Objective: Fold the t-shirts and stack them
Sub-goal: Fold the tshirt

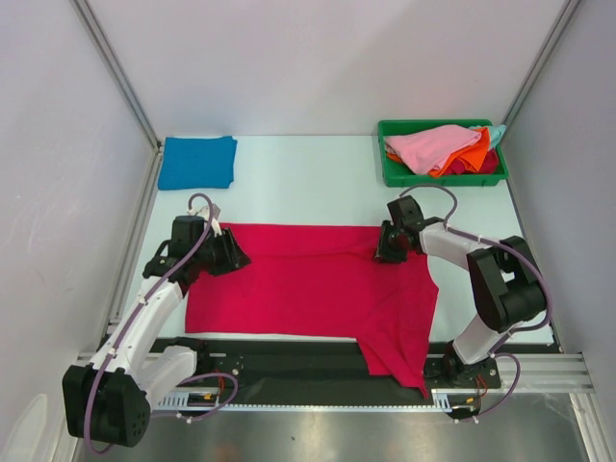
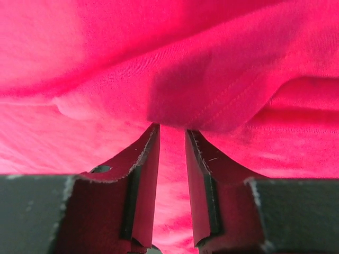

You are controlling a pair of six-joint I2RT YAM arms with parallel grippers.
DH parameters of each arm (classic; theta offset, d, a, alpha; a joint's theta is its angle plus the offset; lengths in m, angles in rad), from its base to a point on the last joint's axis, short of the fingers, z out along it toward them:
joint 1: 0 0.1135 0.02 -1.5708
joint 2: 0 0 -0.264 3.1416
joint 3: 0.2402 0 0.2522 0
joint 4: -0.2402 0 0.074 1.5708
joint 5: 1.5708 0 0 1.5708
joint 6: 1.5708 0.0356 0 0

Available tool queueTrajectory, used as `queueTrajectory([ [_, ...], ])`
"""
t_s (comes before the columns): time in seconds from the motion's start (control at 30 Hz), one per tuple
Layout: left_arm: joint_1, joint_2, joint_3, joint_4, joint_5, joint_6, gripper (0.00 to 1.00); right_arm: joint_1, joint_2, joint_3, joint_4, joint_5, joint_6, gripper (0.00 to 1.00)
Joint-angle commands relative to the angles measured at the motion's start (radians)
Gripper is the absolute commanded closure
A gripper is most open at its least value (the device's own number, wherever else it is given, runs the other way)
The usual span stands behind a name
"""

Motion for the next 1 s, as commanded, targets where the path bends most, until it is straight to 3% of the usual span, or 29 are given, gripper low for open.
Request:
queueTrajectory([
  [0.0,-0.007,-0.009,-0.004,0.026,0.013,-0.011,0.54,0.003,0.031,0.048,0.026,0.025,0.021,0.71],
  [0.43,-0.010,-0.014,-0.002,0.026,0.014,-0.009,0.53,0.045,-0.007,0.091,-0.096,0.074,0.038,0.90],
  [0.63,-0.011,-0.020,-0.007,0.035,0.011,-0.011,0.53,0.065,-0.076,0.067,-0.184,0.013,0.116,0.99],
  [0.97,-0.011,-0.055,-0.014,0.041,-0.009,-0.021,0.53,0.098,-0.179,-0.015,-0.242,0.031,0.343,1.00],
])
